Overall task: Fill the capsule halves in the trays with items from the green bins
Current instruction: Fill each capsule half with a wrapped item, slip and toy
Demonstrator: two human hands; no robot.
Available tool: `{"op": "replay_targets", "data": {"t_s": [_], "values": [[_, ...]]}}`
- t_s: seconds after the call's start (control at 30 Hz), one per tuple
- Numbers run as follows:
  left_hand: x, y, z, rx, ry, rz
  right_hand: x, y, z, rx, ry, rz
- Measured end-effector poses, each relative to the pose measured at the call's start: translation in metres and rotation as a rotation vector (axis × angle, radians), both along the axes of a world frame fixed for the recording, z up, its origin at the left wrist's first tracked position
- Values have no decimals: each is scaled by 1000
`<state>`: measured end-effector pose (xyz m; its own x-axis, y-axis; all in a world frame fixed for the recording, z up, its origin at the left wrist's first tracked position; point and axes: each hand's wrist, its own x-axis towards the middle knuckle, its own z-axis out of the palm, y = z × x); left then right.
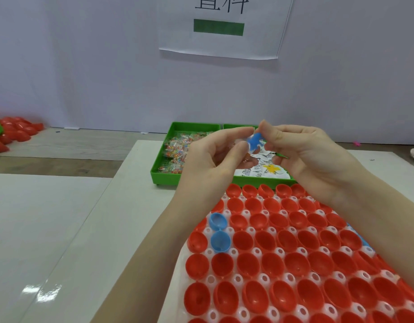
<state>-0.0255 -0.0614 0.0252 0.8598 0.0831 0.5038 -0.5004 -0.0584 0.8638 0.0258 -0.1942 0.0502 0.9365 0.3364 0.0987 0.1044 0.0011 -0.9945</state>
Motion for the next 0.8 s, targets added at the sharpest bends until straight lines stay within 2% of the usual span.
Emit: {"op": "replay_targets", "data": {"t_s": [0.23,0.37,0.47,0.63,0.73,0.8], "values": [[1,2,-2,21,-3,-29,-2,3,-2,-7,-96,-36],[4,0,-7,85,-46,72,-3,7,-6,-38,-236,-96],[8,0,-13,61,-17,103,0,10,-9,-44,-263,-102],[15,5,-22,115,21,167,5,10,-9,-225,-357,64],[22,9,-29,169,72,225,13,12,-15,-346,-431,27],[27,12,-35,227,116,267,20,13,-23,-350,-403,1]]}}
